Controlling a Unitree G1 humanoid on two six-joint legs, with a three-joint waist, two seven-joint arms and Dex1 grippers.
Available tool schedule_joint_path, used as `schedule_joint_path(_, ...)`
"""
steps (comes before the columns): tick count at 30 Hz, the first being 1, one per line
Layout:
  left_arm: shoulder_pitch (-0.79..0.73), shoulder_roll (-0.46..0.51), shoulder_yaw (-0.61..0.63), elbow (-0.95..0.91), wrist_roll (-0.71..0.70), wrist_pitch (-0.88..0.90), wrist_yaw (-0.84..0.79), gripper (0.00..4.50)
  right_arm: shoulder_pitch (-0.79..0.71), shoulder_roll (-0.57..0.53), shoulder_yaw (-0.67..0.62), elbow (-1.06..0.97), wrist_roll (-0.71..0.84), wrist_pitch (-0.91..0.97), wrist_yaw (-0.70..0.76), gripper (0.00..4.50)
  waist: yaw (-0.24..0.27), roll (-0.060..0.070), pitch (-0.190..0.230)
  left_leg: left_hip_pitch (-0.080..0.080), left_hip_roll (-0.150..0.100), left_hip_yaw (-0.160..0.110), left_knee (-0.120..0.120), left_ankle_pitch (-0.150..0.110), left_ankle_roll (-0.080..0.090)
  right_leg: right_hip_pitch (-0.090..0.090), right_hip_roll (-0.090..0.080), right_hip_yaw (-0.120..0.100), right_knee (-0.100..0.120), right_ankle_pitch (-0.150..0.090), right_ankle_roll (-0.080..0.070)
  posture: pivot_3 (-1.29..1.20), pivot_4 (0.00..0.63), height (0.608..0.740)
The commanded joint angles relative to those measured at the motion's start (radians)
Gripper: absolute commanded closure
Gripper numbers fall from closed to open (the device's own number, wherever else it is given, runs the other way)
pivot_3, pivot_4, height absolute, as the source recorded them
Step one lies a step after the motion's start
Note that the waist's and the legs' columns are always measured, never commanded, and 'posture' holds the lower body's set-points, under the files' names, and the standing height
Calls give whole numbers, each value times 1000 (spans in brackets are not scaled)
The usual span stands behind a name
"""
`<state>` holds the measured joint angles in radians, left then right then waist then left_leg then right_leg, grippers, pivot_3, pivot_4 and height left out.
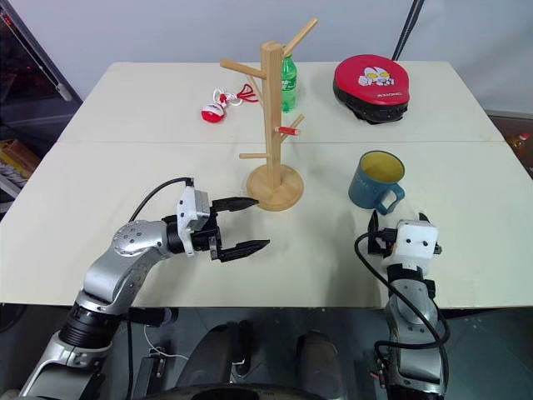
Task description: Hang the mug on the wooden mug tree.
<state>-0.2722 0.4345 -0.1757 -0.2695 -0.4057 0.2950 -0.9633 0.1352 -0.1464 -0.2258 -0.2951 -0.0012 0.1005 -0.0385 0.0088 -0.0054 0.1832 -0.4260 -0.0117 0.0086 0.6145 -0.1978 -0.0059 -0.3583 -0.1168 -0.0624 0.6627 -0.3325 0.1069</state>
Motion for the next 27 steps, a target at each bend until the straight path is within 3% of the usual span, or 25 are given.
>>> schedule_joint_path(1, -3, 3, 1, -48, -16, 0, 1, 0, -27, 1, -17, 3, -24, 4, -36, 25, 1, 0, 0, 0, 0, 0, 0, 0, 0, 0, 0, 0, 0, 0, 0, 0, 150, 740)
schedule_joint_path(27, -3, 4, 6, -79, -15, 3, 17, 0, -201, 19, -64, 153, -1, 92, -143, 25, 0, 0, 0, 0, 0, 1, 0, 0, 0, 0, 3, 1, 0, 0, 0, 0, 150, 740)
